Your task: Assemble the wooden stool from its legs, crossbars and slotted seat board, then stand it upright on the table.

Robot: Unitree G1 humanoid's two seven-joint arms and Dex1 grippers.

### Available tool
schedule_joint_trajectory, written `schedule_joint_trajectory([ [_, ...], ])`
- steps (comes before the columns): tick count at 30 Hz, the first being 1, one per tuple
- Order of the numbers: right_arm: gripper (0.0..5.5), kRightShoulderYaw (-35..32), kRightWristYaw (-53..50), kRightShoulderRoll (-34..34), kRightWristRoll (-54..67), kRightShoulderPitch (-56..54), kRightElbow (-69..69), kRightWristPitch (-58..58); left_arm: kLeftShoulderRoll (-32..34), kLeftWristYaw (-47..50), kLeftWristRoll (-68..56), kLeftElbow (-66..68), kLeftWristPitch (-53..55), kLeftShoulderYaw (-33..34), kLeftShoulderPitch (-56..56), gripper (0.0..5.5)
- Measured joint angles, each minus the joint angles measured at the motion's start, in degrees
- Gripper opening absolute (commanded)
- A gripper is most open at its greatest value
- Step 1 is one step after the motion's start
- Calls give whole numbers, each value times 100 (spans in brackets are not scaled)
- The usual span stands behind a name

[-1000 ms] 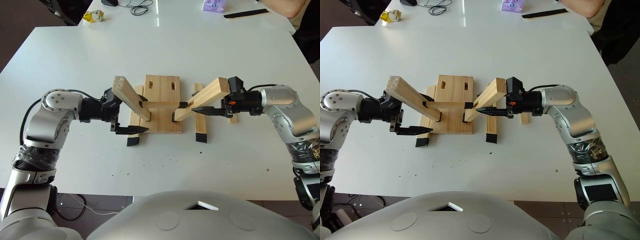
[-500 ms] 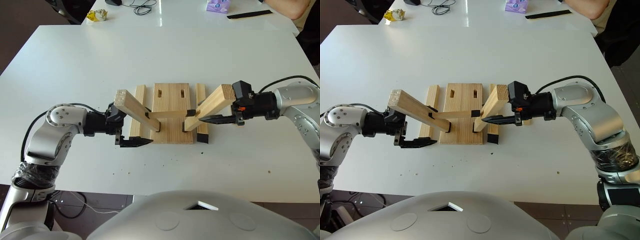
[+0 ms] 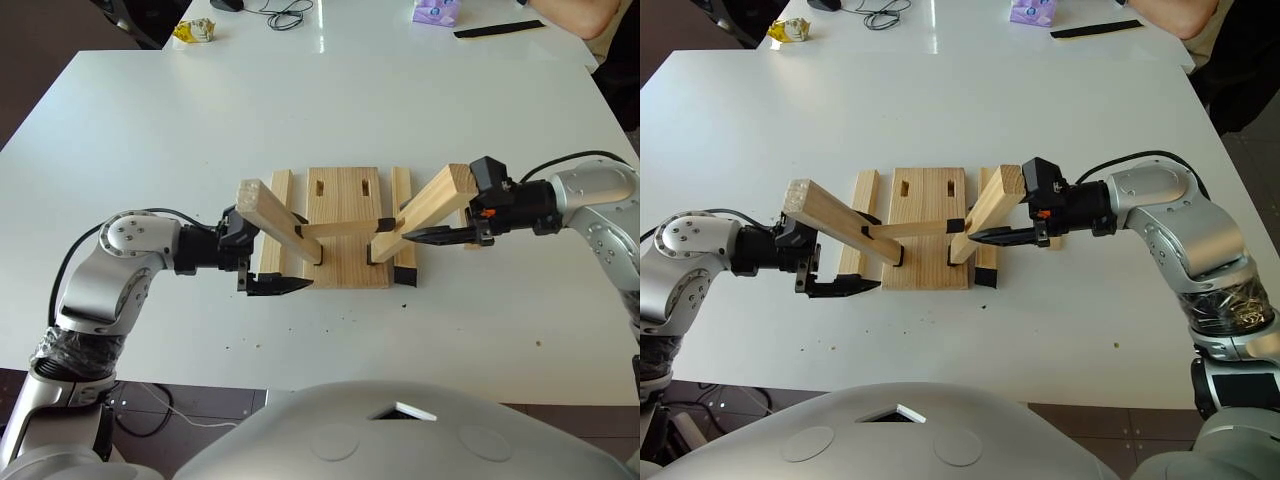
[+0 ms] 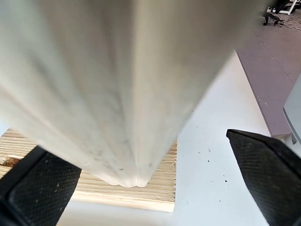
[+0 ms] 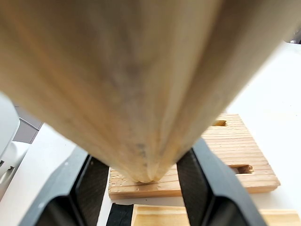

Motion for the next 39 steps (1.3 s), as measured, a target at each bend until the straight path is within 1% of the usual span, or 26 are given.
schedule_joint_trajectory([
  [11, 202, 73, 177, 37, -46, -68, 199, -203, 88, -203, 92, 56, -113, -66, -97, 526],
  [18, 202, 141, 168, 28, -175, -52, 194, -394, -77, -448, 306, 816, -266, -238, -755, 526],
  [25, 202, 219, 134, 33, -242, -18, 130, -566, -66, -953, 556, 1457, -870, -379, -1118, 526],
  [33, 202, 465, 66, 110, -421, -37, -59, -741, -9, -1307, 960, 2156, -1802, -397, -1170, 526],
  [39, 202, 505, 25, 109, -447, -5, -105, -826, 7, -1354, 1053, 2460, -1998, -381, -1285, 526],
])
